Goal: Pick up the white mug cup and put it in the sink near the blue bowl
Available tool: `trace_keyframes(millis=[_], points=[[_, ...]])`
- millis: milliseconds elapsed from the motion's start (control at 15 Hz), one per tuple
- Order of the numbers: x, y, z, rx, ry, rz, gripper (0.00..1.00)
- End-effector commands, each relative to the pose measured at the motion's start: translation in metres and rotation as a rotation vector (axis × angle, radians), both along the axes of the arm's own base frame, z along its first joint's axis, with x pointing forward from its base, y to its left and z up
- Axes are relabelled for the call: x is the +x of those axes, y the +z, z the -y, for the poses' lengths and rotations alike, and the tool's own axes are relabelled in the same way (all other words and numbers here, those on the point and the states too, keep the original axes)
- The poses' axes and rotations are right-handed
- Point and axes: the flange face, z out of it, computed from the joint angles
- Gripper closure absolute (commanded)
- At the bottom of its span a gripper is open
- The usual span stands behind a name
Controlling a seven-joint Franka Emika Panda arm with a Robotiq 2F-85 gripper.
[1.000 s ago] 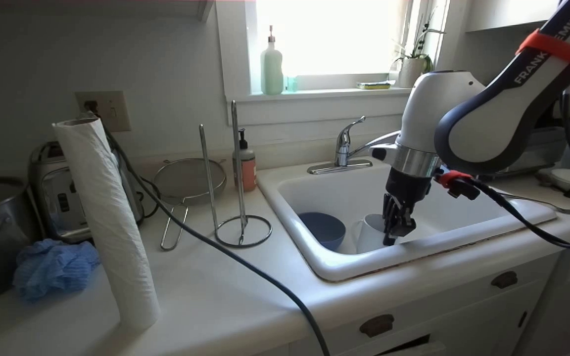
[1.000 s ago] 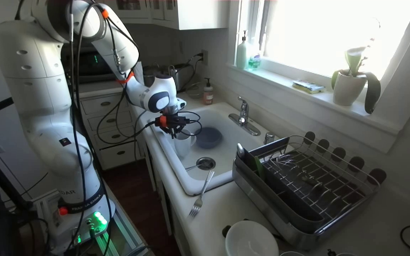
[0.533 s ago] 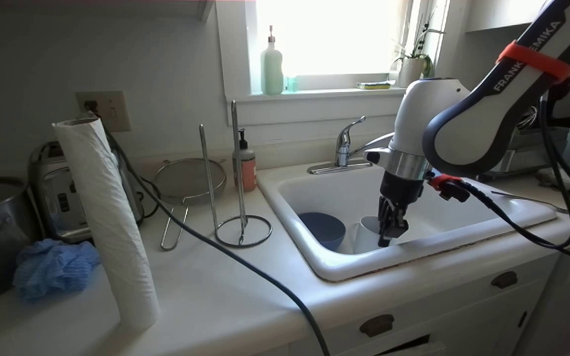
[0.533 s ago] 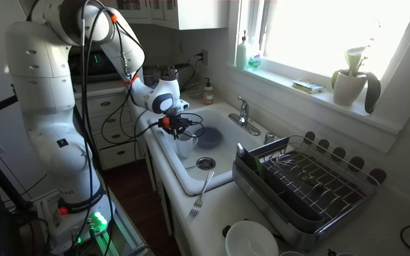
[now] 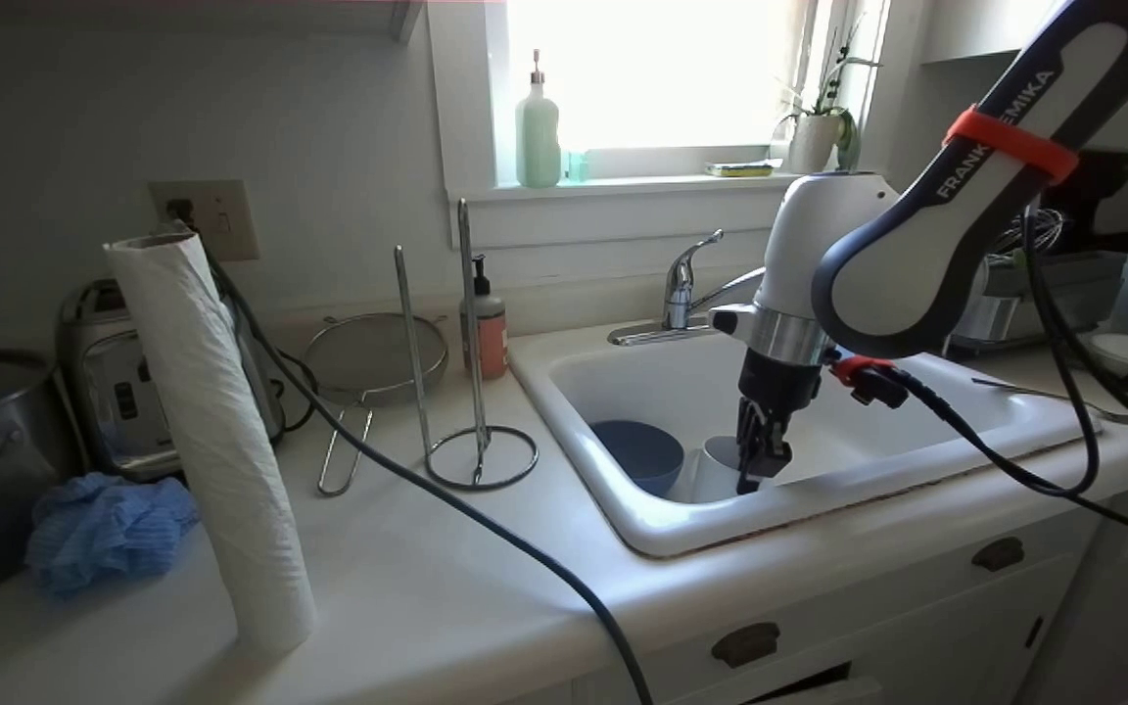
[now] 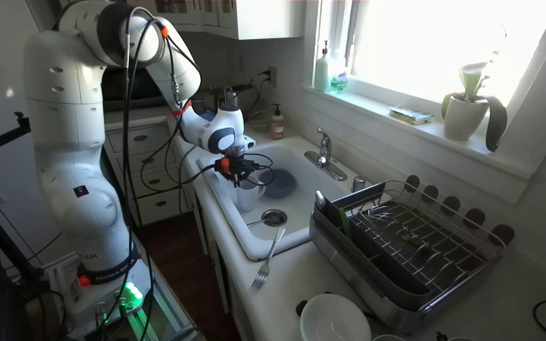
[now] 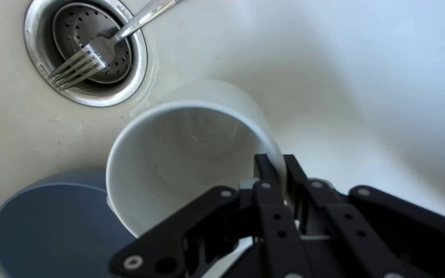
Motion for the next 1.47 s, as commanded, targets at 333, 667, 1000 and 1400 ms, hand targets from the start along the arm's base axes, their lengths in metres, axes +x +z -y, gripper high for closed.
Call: trace_keyframes(millis=[333, 667, 1000, 1400], points=[[0.017, -0.002, 0.001, 0.011, -0.009, -0.008, 0.64], [0.021, 0.0, 0.0, 0.01, -0.006, -0.002, 0.37], [0.017, 0.016, 0.001, 0.001, -0.033, -0.056, 0.02], [0.015, 0.091, 0.009, 0.019, -0.194, -0.145, 0.0]])
